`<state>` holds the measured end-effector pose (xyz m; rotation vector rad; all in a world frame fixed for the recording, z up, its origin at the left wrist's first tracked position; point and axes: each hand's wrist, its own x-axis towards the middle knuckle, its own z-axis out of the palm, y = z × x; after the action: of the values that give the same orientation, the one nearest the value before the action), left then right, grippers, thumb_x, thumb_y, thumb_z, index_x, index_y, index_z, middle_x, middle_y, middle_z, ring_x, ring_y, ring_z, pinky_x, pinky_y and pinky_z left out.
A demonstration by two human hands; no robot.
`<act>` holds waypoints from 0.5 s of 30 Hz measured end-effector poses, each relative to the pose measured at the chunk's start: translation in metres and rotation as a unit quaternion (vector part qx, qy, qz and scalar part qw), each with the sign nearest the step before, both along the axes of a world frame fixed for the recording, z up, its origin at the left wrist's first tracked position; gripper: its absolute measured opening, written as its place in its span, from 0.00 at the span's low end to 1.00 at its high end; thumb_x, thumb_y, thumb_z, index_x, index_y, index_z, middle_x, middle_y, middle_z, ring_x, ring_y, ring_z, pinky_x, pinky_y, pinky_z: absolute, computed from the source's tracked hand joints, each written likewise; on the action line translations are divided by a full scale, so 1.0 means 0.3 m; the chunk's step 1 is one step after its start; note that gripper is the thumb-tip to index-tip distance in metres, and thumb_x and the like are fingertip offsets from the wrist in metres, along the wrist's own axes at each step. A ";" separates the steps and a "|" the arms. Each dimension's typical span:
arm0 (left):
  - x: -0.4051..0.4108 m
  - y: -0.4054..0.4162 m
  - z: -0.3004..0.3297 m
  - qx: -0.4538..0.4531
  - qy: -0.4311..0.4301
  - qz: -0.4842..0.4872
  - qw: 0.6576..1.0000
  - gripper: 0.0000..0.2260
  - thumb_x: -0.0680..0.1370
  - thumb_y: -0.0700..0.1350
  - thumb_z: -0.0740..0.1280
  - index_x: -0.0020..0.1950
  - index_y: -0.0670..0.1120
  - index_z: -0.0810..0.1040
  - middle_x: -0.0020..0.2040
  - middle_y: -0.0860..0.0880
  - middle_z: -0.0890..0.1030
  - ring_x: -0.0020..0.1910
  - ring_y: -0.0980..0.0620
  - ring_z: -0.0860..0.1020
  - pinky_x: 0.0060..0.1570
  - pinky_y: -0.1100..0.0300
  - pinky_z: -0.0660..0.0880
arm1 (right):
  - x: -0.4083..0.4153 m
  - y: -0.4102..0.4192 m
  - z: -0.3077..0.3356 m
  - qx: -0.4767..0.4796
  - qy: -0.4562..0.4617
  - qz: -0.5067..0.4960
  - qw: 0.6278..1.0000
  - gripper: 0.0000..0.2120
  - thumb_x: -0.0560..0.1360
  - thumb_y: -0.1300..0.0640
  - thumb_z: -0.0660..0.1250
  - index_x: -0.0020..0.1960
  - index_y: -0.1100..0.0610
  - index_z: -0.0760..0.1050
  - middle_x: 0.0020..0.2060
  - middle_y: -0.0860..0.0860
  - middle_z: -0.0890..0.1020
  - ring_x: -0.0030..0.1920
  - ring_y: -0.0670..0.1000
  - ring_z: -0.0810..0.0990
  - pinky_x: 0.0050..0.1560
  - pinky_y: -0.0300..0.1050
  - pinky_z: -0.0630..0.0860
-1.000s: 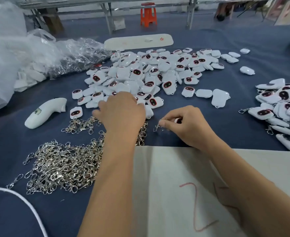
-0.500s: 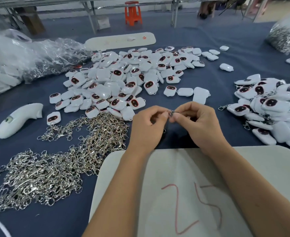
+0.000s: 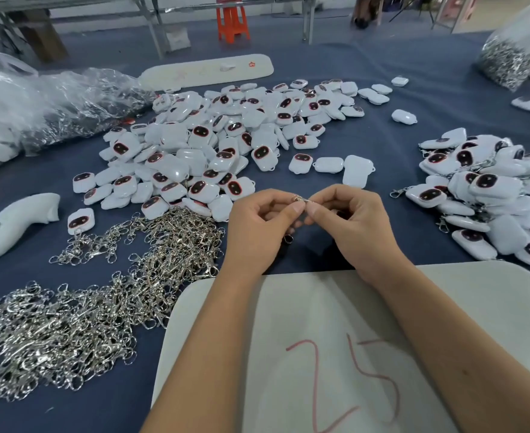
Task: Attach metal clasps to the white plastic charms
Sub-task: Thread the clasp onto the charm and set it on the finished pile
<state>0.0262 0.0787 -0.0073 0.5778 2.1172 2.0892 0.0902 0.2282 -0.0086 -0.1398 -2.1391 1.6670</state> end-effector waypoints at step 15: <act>0.008 -0.006 0.013 0.102 -0.152 -0.031 0.983 0.15 0.77 0.26 0.67 0.58 0.42 0.78 0.48 0.41 0.87 0.44 0.48 0.85 0.44 0.62 0.80 | -0.005 -0.001 -0.004 -0.001 0.008 -0.021 1.000 0.06 0.78 0.57 0.70 0.42 0.50 0.81 0.35 0.49 0.85 0.42 0.61 0.80 0.43 0.48 0.77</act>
<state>0.0287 0.0769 -0.0034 0.3129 1.7131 2.2107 0.0888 0.2280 -0.0099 -0.1711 -2.1079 1.6416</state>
